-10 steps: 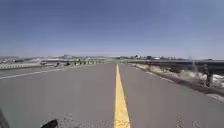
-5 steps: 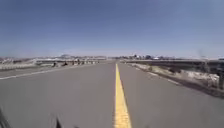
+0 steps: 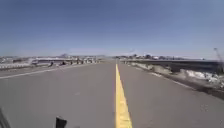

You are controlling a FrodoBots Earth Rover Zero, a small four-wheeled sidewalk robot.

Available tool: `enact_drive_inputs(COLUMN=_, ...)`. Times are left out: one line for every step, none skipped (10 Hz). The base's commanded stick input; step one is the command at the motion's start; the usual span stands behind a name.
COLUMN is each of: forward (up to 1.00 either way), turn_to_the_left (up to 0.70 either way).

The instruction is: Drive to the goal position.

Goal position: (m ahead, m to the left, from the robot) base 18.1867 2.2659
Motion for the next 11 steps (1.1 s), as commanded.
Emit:
enact_drive_inputs(forward=0.85, turn_to_the_left=0.00)
enact_drive_inputs(forward=0.85, turn_to_the_left=0.00)
enact_drive_inputs(forward=0.85, turn_to_the_left=0.00)
enact_drive_inputs(forward=0.85, turn_to_the_left=0.00)
enact_drive_inputs(forward=0.85, turn_to_the_left=0.00)
enact_drive_inputs(forward=0.85, turn_to_the_left=0.00)
enact_drive_inputs(forward=0.85, turn_to_the_left=0.00)
enact_drive_inputs(forward=0.85, turn_to_the_left=0.00)
enact_drive_inputs(forward=0.85, turn_to_the_left=0.00)
enact_drive_inputs(forward=0.85, turn_to_the_left=0.00)
enact_drive_inputs(forward=0.85, turn_to_the_left=0.00)
